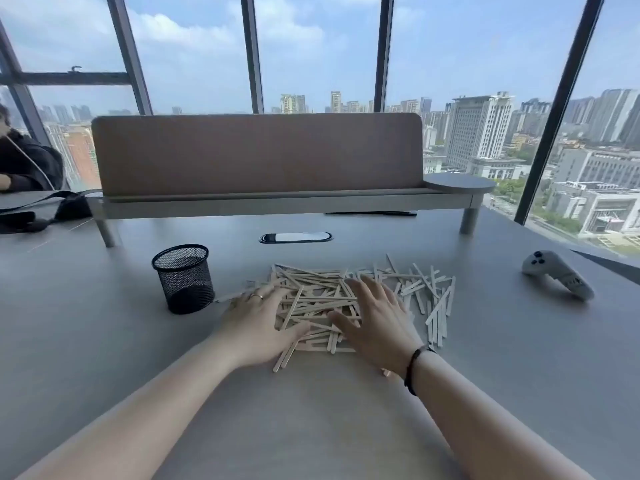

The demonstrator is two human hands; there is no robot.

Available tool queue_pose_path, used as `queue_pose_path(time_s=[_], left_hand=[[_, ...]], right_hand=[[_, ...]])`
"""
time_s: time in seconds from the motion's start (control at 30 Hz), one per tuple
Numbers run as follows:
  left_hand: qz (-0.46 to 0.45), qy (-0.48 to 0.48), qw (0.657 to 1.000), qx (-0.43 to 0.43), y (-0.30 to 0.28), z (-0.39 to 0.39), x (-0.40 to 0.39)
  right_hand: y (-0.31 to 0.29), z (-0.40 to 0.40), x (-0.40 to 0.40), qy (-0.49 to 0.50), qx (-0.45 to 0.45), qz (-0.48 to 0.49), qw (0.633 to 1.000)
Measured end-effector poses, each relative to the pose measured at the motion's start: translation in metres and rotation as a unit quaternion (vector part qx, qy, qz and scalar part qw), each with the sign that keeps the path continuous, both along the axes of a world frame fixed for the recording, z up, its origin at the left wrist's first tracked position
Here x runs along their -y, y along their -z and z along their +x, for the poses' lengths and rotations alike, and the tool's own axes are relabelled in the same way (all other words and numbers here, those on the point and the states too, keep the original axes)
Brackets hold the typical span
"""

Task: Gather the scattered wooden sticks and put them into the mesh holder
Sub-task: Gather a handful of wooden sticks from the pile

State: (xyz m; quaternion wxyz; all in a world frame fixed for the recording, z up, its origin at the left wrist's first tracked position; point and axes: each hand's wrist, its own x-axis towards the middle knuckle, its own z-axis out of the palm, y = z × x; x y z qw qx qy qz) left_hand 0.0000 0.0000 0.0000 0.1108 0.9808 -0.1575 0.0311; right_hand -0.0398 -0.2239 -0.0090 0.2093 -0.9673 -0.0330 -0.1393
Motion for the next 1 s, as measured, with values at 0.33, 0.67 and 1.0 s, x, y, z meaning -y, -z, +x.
queue_pose_path(time_s=[0.33, 0.67, 1.0], left_hand=[[-0.048, 0.004, 0.998, 0.04, 0.024, 0.021, 0.004], [-0.043, 0.042, 0.994, 0.089, 0.018, 0.019, 0.006], [-0.007, 0.094, 0.988, 0.125, 0.015, 0.014, 0.009]], right_hand=[[0.009, 0.041, 0.001, -0.006, -0.025, -0.054, 0.998], [0.008, 0.039, 0.001, -0.05, -0.044, -0.101, 0.993], [0.008, 0.038, 0.004, -0.061, -0.035, -0.069, 0.995]])
